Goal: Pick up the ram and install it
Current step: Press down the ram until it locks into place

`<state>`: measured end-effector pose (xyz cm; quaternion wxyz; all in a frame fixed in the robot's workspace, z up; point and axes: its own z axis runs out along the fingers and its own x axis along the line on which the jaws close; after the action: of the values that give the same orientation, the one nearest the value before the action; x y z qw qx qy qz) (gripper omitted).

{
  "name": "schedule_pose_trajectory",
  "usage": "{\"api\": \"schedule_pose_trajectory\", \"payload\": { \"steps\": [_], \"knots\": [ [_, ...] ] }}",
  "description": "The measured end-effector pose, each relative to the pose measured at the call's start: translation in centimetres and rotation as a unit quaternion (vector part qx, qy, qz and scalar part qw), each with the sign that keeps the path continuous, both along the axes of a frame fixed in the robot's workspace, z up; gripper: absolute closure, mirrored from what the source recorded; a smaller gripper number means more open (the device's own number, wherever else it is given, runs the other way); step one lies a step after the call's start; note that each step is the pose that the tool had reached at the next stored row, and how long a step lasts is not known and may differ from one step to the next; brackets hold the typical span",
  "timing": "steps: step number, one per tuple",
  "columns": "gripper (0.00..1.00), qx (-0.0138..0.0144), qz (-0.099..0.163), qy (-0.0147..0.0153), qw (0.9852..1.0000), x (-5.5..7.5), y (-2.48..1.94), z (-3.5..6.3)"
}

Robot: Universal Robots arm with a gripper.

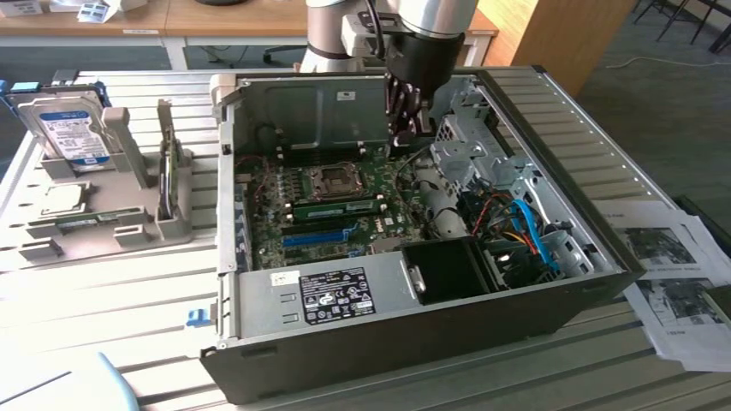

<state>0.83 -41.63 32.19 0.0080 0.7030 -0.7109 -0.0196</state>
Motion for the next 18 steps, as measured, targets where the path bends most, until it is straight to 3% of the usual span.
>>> {"api": "schedule_pose_trajectory", "payload": {
  "steps": [18],
  "knots": [
    [0.91,0.0,0.0,0.0,1.0,0.0,0.0,-0.75]
  ]
}}
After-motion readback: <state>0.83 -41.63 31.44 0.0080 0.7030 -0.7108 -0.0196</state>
